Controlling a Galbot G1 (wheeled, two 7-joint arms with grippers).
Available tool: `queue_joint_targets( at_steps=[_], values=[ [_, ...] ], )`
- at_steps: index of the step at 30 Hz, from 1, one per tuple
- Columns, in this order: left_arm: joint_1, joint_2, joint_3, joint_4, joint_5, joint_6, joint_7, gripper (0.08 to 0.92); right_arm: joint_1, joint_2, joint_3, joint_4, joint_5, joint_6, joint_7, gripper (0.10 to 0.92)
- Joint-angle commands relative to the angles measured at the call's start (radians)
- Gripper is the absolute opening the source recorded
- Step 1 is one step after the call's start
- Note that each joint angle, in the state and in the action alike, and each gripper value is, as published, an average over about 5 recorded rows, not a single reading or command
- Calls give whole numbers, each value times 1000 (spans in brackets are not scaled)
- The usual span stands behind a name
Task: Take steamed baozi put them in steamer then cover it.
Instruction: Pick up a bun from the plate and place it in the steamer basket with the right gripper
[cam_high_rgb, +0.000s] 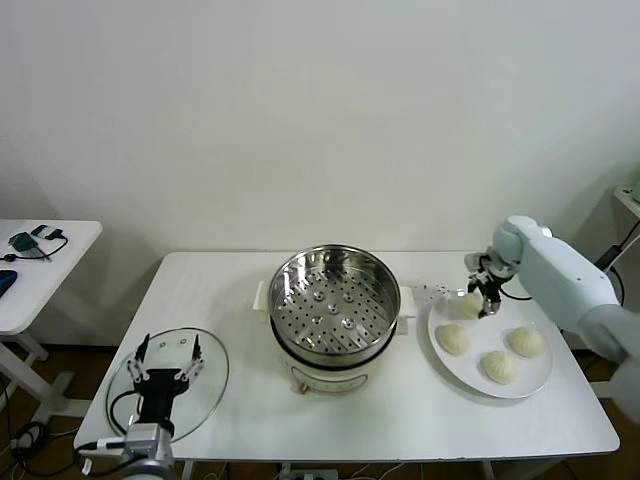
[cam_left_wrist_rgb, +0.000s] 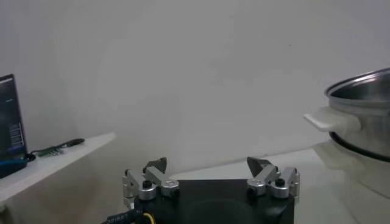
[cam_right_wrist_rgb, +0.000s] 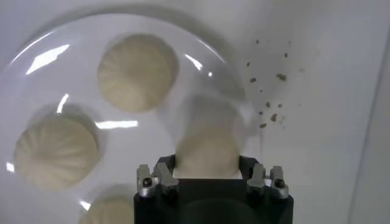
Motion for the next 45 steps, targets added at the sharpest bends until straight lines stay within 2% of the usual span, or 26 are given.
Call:
queue_joint_targets(
  at_steps=[1,4,9,14,22,32,41,45],
  values=[
    [5,2,0,-6,-9,1,0,823,331,-67,-312,307,133,84,-24,679],
    [8,2,2,-14,-11,3,0,823,465,-31,-401,366,171,141,-38,679],
    [11,0,6,-20,-11,6,-2,823,579,62,-442,453,150,245,-52,682],
    [18,-6,15,-19,-9,3,-2,823,590,151,-423,520,124,316,-46,685],
    [36,-12,14,-25,-15,-2,-2,823,524,289,-418,523,87,365,-47,684],
    [60,3,17,-44,-12,0,5,823,297,390,-359,493,-118,418,-35,687],
    [77,-1,21,-53,-11,-2,4,823,173,413,-283,424,-347,466,-1,687],
    [80,1,17,-52,-13,-5,3,823,145,418,-265,380,-391,476,8,687]
  ],
)
